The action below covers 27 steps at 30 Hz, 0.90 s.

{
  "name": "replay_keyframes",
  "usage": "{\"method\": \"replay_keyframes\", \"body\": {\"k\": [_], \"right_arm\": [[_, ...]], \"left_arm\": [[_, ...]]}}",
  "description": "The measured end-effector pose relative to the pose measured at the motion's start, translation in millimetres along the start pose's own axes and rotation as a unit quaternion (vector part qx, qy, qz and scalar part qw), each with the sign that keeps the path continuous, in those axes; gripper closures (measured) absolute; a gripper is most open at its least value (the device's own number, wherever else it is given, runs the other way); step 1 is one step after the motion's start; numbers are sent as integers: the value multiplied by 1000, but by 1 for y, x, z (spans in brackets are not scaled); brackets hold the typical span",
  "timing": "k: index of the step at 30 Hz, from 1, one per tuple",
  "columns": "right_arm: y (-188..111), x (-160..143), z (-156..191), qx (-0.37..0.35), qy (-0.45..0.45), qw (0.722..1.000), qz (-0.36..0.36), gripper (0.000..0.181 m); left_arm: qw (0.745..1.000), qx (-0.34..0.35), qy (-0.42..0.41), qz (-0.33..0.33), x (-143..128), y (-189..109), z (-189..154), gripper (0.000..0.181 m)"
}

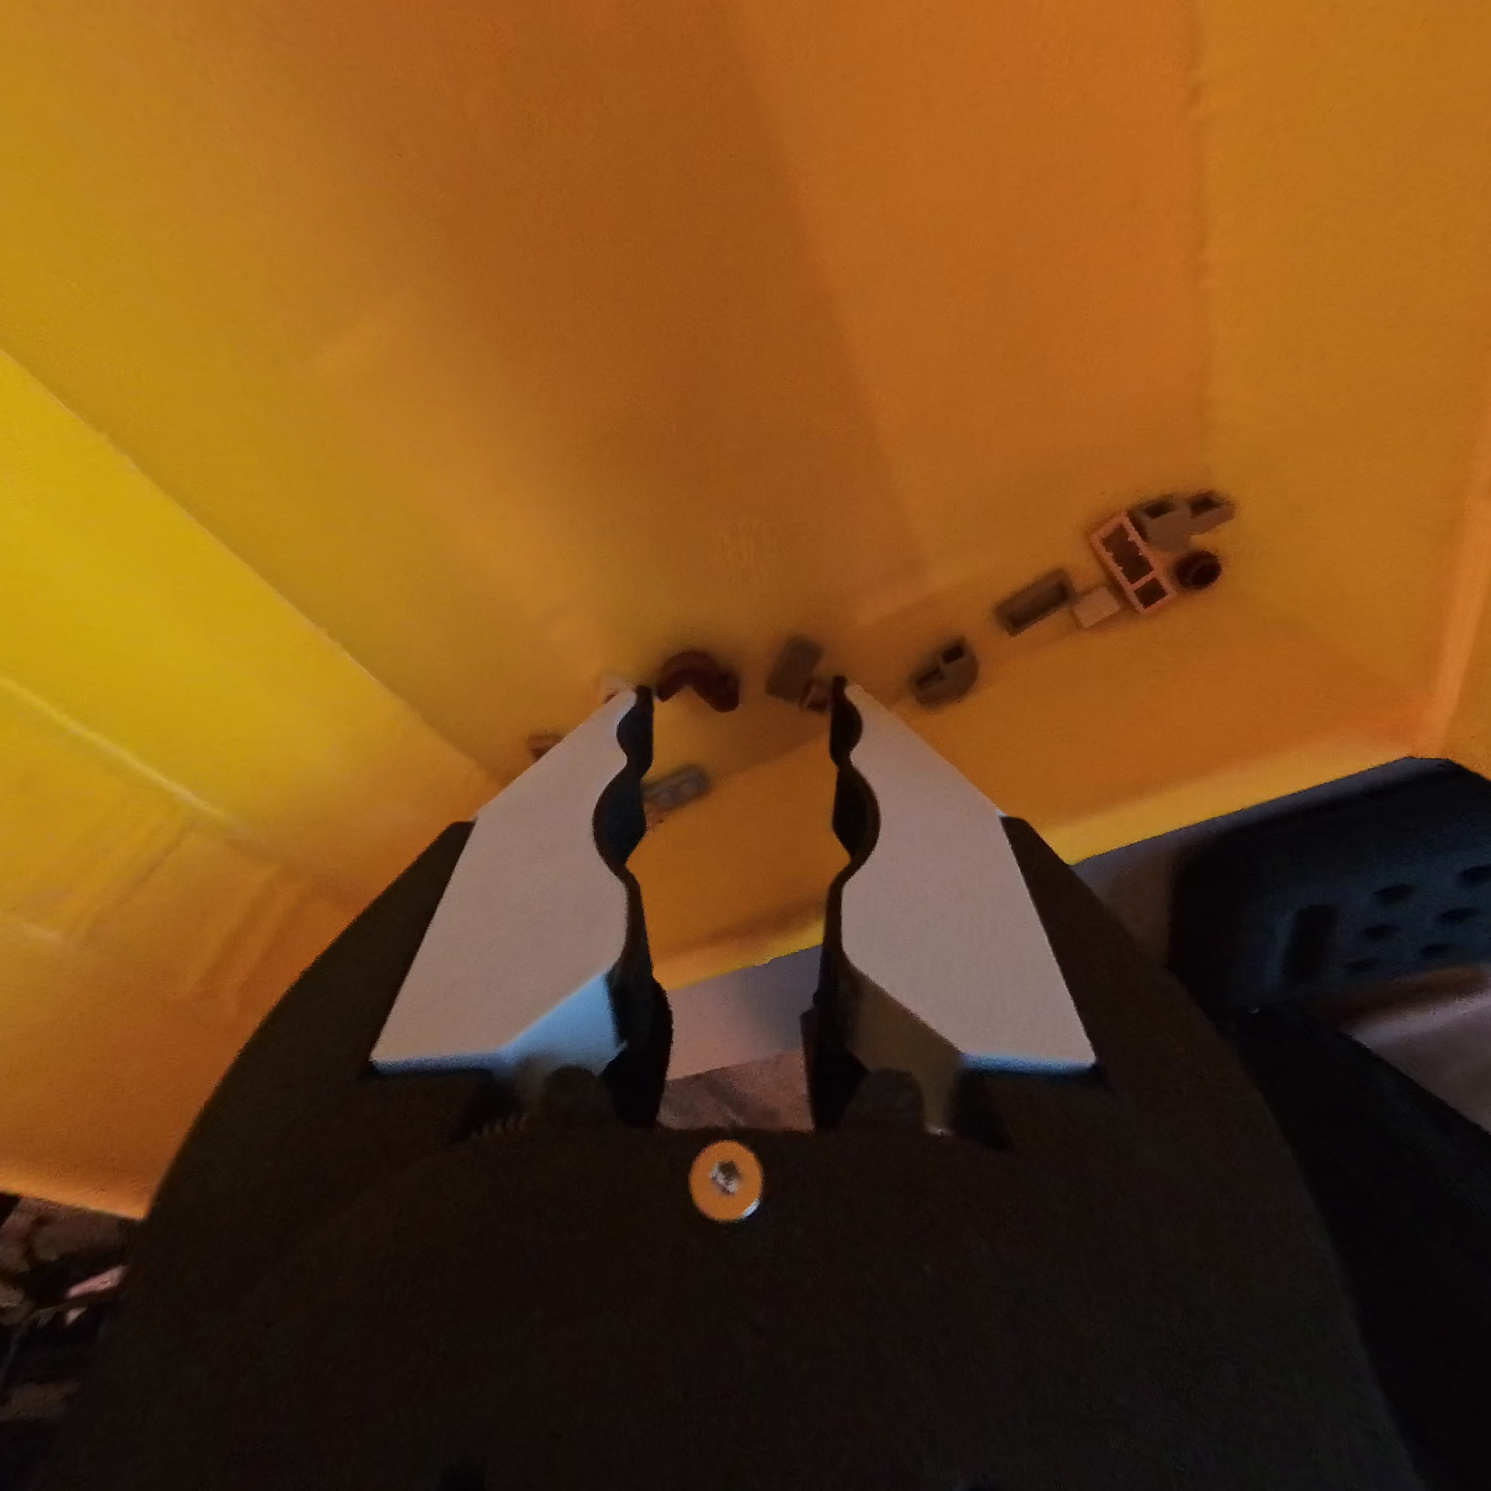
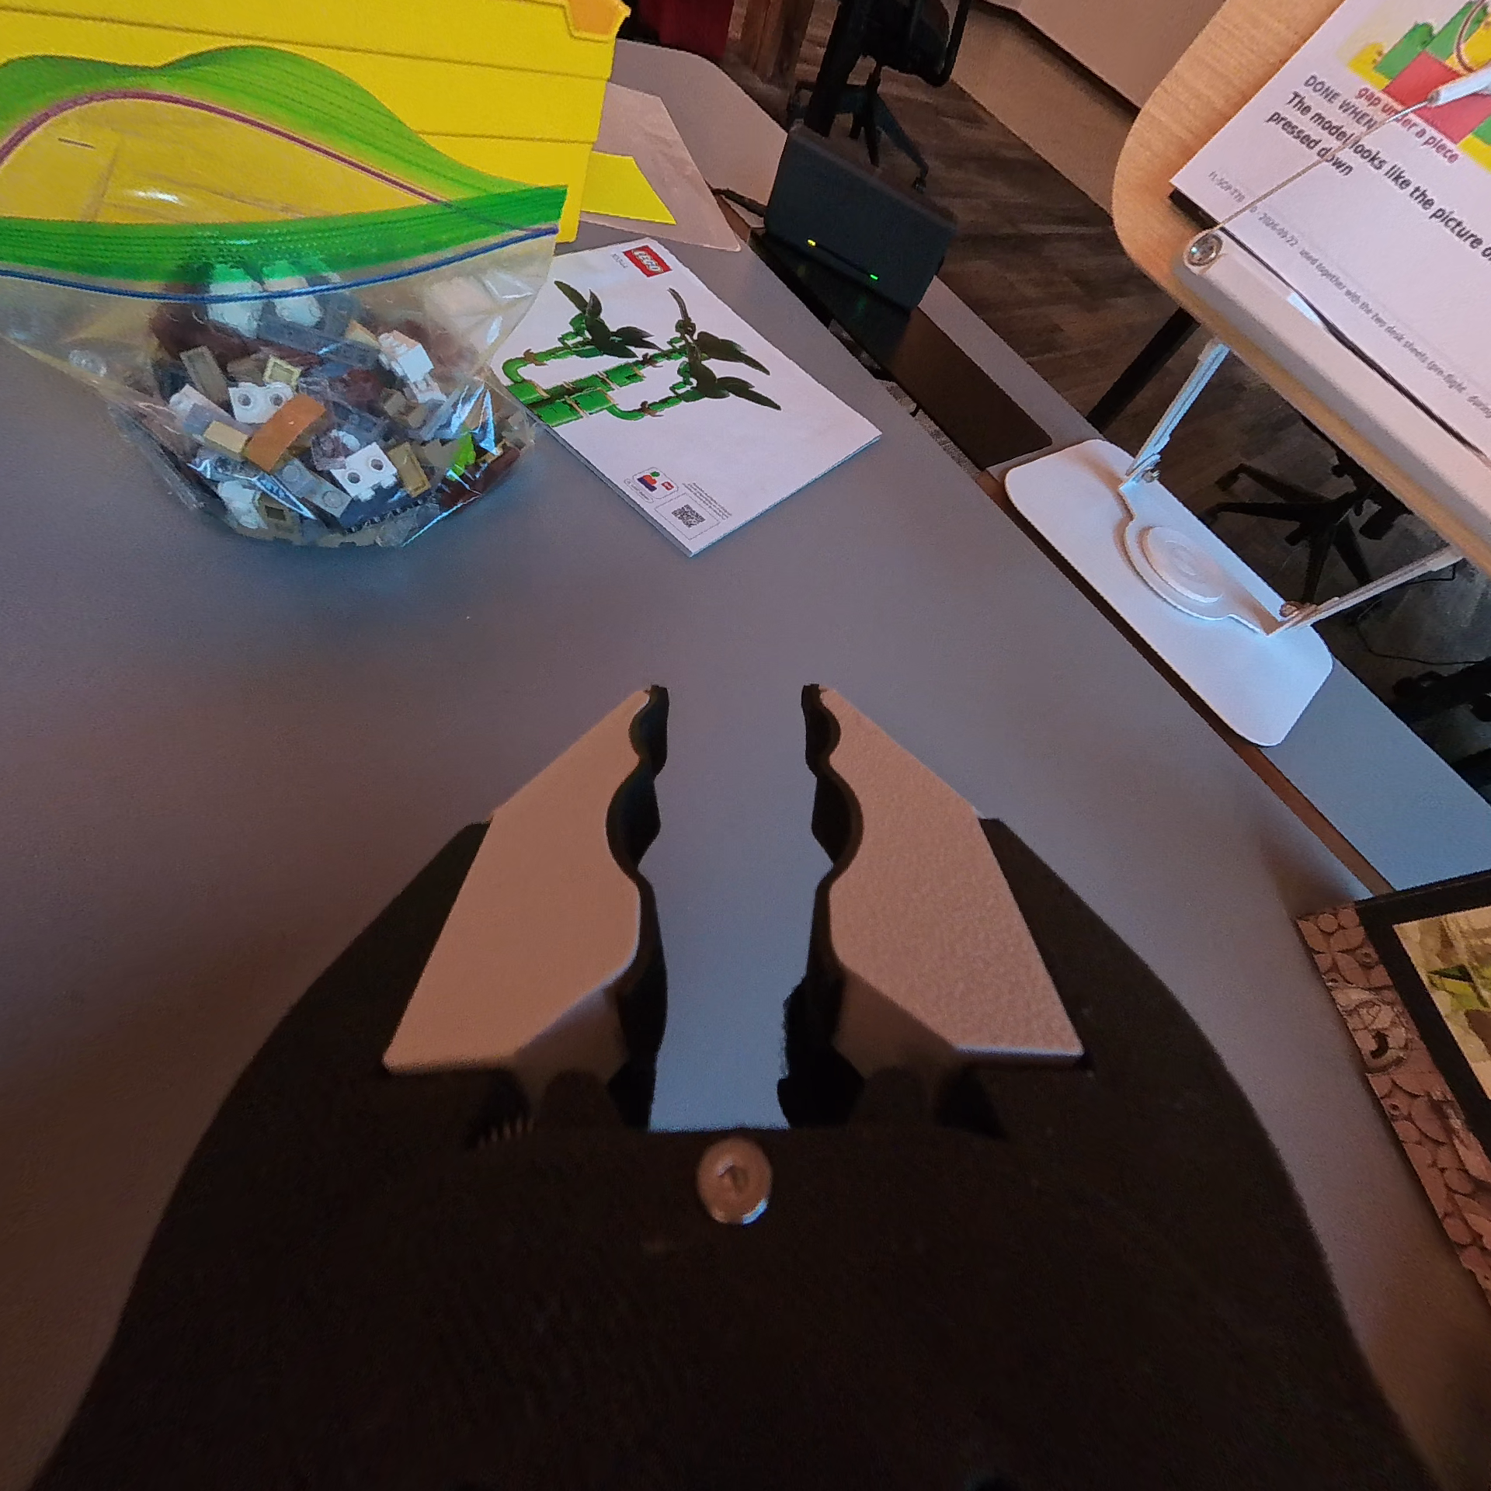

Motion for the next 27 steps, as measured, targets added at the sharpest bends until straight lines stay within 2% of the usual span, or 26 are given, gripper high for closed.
{"method": "replay_keyframes", "body": {"k": [9,18,19,20,27], "right_arm": [[2,-2,3,6,-9,1000,13,148],[3,-4,5,9,-13,1000,22,148],[3,-4,5,9,-13,1000,22,148],[3,-4,5,9,-13,1000,22,148],[3,-5,7,11,-19,999,29,148]], "left_arm": [[999,18,41,8,3,2,-5,160],[998,29,50,4,3,0,-2,161],[998,30,50,2,3,-1,-1,161],[998,28,49,-2,3,-4,0,181],[997,31,60,-46,9,-29,-1,181]]}}
Point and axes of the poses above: each gripper's, where its closed fingertips meet, y out along the fingers, x out of its top, z = x × y across the jaws, the point moved 4 cm from there along -y, back along the fingers, and after that the axes turned 5 degrees about y, right-handed, at the moved point
